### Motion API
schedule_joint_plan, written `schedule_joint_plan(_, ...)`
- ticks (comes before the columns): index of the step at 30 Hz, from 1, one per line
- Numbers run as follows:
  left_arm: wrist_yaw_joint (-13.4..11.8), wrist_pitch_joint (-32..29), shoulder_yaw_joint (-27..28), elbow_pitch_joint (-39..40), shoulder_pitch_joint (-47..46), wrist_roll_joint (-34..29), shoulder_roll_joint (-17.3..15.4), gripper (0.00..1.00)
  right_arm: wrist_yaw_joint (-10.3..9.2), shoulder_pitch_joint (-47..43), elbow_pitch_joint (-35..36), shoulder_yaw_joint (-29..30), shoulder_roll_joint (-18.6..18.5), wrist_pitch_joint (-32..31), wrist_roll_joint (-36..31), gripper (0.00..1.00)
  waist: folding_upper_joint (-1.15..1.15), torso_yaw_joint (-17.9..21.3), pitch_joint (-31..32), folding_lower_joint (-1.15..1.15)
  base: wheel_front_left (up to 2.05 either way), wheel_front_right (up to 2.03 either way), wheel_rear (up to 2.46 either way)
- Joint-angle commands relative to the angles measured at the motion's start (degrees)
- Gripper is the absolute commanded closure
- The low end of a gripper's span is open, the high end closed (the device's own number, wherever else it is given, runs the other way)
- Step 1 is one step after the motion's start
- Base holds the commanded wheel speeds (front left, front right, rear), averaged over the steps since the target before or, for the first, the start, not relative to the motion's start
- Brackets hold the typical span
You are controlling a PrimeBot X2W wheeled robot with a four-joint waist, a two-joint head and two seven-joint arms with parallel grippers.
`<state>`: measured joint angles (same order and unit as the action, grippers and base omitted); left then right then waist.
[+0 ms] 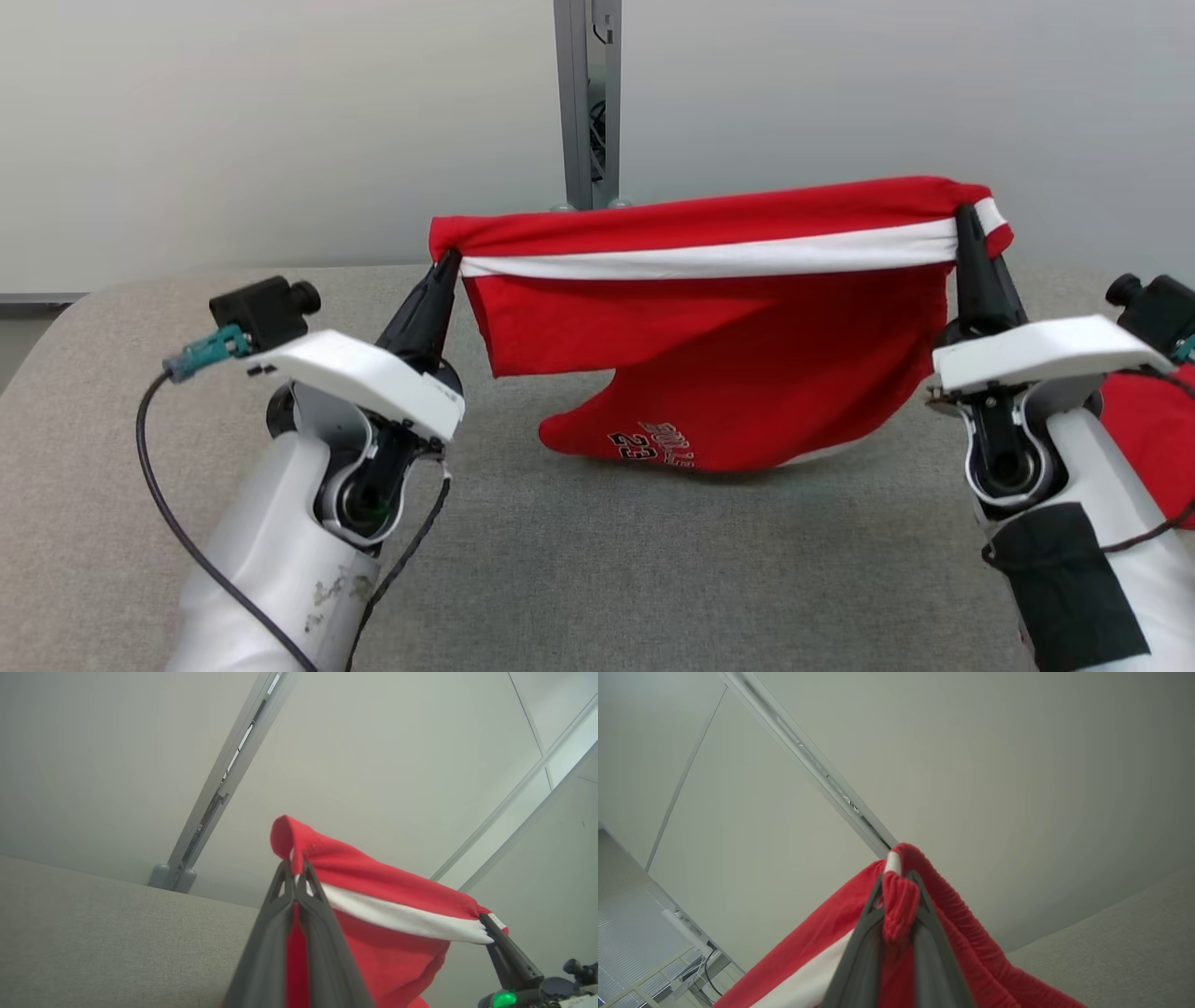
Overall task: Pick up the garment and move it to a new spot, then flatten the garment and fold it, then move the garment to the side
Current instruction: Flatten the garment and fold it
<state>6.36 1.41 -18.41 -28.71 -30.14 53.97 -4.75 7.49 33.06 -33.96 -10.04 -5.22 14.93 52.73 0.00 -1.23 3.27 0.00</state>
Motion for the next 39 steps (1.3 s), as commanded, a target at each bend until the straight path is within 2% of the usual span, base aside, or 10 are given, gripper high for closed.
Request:
schedule_joint_plan(1,0.0,-1.4,0.4,-0.8,-2.1,0.8,-0.7,1.0,0.01,1.7,-1.0,0.4,-0.5,-0.5,1.5,1.0,0.0,0.1,-0.3,0.0,0.0,0.0,0.0)
schedule_joint_plan(4,-0.1,-3.8,0.1,-1.9,-4.5,1.5,-1.0,1.0,0.01,4.4,-2.2,0.1,-0.5,-1.2,2.7,1.0,0.0,0.4,-1.0,0.0,0.0,0.0,0.0)
schedule_joint_plan(11,-2.1,-7.2,-0.1,-4.6,-10.2,1.5,-0.9,1.0,0.02,10.3,-4.2,-1.7,0.0,-2.1,3.4,1.0,0.0,1.2,-4.3,0.0,0.0,0.0,0.0)
schedule_joint_plan(18,-4.4,-8.3,-0.1,-7.4,-23.2,-0.3,-0.4,1.0,0.02,24.0,-7.8,-2.7,-1.6,-3.2,2.8,1.0,0.0,2.2,-15.9,0.0,0.0,0.0,0.0)
schedule_joint_plan(21,-6.1,-6.3,0.4,-9.9,-30.6,-1.5,0.0,1.0,0.02,32.0,-10.4,-3.1,-2.4,-2.5,2.0,1.0,0.0,2.4,-20.8,0.0,0.0,0.0,0.0)
schedule_joint_plan(24,-7.4,-1.9,1.2,-12.9,-38.7,-3.2,0.3,1.0,0.01,39.6,-12.3,-3.0,-3.1,-0.9,1.7,1.0,0.0,2.6,-25.2,0.0,0.0,0.0,0.0)
schedule_joint_plan(29,-7.2,9.5,2.2,-17.5,-49.8,-4.7,0.9,1.0,0.01,48.3,-11.6,0.3,-3.2,0.5,2.9,1.0,0.0,2.6,-30.5,0.0,0.0,0.0,0.0)
schedule_joint_plan(32,-6.4,13.1,2.8,-18.8,-54.2,-4.8,1.3,1.0,-0.02,49.2,-7.0,4.7,-2.7,0.5,2.1,1.0,0.0,2.0,-33.2,0.0,0.0,0.0,0.0)
schedule_joint_plan(35,-5.6,13.8,3.3,-17.8,-55.8,-4.7,1.3,1.0,-0.02,47.1,-4.1,7.4,-1.5,0.5,1.9,1.0,0.0,1.4,-35.7,0.0,0.0,0.0,0.0)
schedule_joint_plan(39,-5.0,13.8,2.6,-14.4,-51.7,-4.9,1.5,1.0,-0.01,43.9,-3.5,6.8,-0.9,0.5,4.0,1.0,0.0,0.4,-38.1,0.0,0.0,0.0,0.0)
